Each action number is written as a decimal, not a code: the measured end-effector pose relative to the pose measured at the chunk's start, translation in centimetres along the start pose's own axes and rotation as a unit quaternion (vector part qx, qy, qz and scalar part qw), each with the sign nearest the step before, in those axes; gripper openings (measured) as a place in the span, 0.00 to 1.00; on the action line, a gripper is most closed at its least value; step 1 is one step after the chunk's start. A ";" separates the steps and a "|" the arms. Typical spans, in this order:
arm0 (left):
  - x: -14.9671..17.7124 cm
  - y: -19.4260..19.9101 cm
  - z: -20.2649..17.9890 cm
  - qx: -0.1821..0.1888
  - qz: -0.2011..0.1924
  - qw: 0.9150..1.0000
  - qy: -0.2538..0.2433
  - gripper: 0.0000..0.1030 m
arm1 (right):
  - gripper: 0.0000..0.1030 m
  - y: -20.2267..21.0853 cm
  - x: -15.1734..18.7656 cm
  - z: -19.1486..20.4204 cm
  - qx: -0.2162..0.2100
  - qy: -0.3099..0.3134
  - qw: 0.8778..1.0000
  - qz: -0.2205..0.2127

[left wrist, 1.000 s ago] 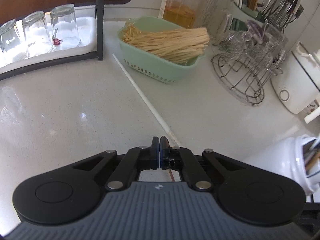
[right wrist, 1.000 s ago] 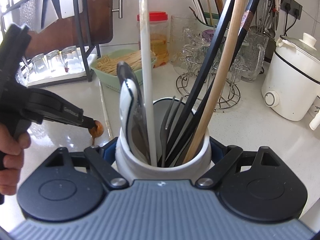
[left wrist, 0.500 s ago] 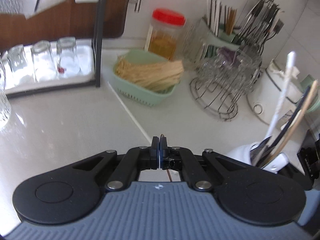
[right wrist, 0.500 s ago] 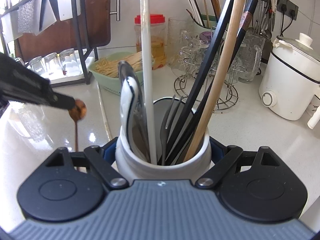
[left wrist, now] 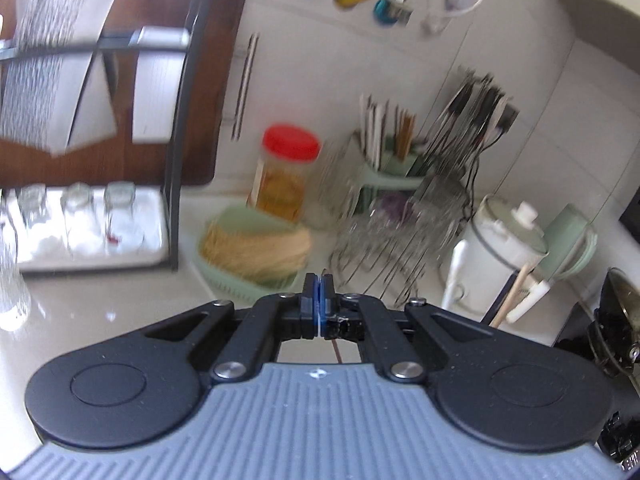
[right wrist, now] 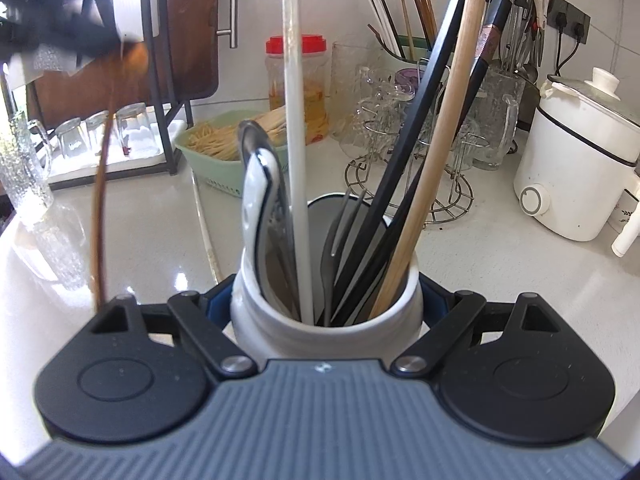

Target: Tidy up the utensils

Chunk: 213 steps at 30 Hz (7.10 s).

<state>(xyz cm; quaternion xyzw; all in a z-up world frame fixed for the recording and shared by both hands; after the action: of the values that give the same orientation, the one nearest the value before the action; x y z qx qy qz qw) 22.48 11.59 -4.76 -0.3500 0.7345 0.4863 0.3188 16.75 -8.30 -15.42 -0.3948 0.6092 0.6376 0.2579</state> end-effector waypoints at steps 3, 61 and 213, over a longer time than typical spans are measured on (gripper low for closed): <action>-1.3 0.7 -0.7 0.006 -0.017 1.000 -0.004 0.00 | 0.88 0.1 0.0 0.0 -0.001 0.000 1.000 -0.001; 4.4 -2.2 -8.7 0.128 0.070 0.983 -0.114 0.01 | 0.88 0.2 0.2 0.3 0.005 -0.010 1.000 -0.017; 19.4 -2.1 -2.9 -0.175 0.235 0.955 0.038 0.08 | 0.88 -0.2 0.0 -4.3 -0.118 0.059 0.991 -0.014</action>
<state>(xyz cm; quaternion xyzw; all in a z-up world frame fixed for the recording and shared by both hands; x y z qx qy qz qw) 13.15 4.33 -20.50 -0.2358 0.7110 0.6547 0.1009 17.67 -12.49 -15.31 -0.4677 0.5386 0.6769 0.1817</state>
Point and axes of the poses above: each gripper's, at about its wrist camera, not at the fingertips, and y roughly against the way its jaws point, z to its left, x to its underside, the point moved 3 cm from there along -y, roughly the way its jaws point, and after that the axes turned 4 degrees about -z, right-handed, at the moved point
